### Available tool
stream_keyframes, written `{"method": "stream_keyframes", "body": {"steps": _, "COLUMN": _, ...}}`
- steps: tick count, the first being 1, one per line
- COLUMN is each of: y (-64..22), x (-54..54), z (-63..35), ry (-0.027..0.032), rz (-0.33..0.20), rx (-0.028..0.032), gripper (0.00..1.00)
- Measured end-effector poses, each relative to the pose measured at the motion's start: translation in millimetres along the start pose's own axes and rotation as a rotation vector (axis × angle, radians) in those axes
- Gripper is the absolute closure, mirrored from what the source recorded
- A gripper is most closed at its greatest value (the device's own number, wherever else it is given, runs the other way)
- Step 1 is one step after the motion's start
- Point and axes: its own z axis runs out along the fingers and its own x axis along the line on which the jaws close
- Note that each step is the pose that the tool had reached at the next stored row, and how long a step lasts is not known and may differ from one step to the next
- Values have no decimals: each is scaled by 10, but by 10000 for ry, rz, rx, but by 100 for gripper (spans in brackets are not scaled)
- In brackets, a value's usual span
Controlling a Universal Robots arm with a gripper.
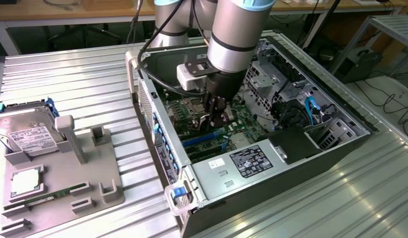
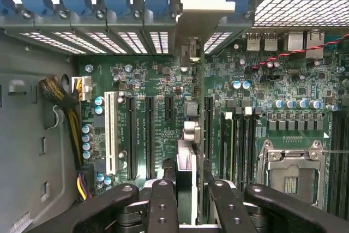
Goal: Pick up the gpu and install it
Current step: 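Insert the gpu into the slot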
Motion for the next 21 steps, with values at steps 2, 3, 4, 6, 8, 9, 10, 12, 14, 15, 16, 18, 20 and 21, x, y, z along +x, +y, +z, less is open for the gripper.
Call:
{"method": "stream_keyframes", "body": {"steps": 2, "y": 0, "x": 0, "z": 11, "ry": -75, "rz": -1, "rx": 0, "gripper": 73}}
{"method": "stream_keyframes", "body": {"steps": 3, "y": -1, "x": -1, "z": 16, "ry": -104, "rz": -2, "rx": 1, "gripper": 73}}
{"method": "stream_keyframes", "body": {"steps": 4, "y": -1, "x": -1, "z": 18, "ry": -111, "rz": -2, "rx": 1, "gripper": 73}}
{"method": "stream_keyframes", "body": {"steps": 6, "y": 0, "x": 1, "z": 20, "ry": -113, "rz": -2, "rx": 1, "gripper": 73}}
{"method": "stream_keyframes", "body": {"steps": 8, "y": 1, "x": 10, "z": 23, "ry": -111, "rz": -3, "rx": 0, "gripper": 73}}
{"method": "stream_keyframes", "body": {"steps": 9, "y": 1, "x": 14, "z": 25, "ry": -112, "rz": -2, "rx": 0, "gripper": 73}}
{"method": "stream_keyframes", "body": {"steps": 10, "y": 1, "x": 14, "z": 28, "ry": -113, "rz": -2, "rx": 0, "gripper": 73}}
{"method": "stream_keyframes", "body": {"steps": 12, "y": 2, "x": 15, "z": 36, "ry": -112, "rz": -2, "rx": 0, "gripper": 73}}
{"method": "stream_keyframes", "body": {"steps": 14, "y": 7, "x": 15, "z": 40, "ry": -111, "rz": -2, "rx": 0, "gripper": 73}}
{"method": "stream_keyframes", "body": {"steps": 15, "y": 10, "x": 15, "z": 43, "ry": -112, "rz": -2, "rx": 0, "gripper": 73}}
{"method": "stream_keyframes", "body": {"steps": 16, "y": 14, "x": 15, "z": 45, "ry": -112, "rz": -1, "rx": 0, "gripper": 73}}
{"method": "stream_keyframes", "body": {"steps": 18, "y": 25, "x": 15, "z": 56, "ry": -112, "rz": -3, "rx": 1, "gripper": 73}}
{"method": "stream_keyframes", "body": {"steps": 20, "y": 29, "x": 15, "z": 63, "ry": -112, "rz": -2, "rx": 1, "gripper": 73}}
{"method": "stream_keyframes", "body": {"steps": 21, "y": 31, "x": 15, "z": 72, "ry": -113, "rz": -2, "rx": 1, "gripper": 73}}
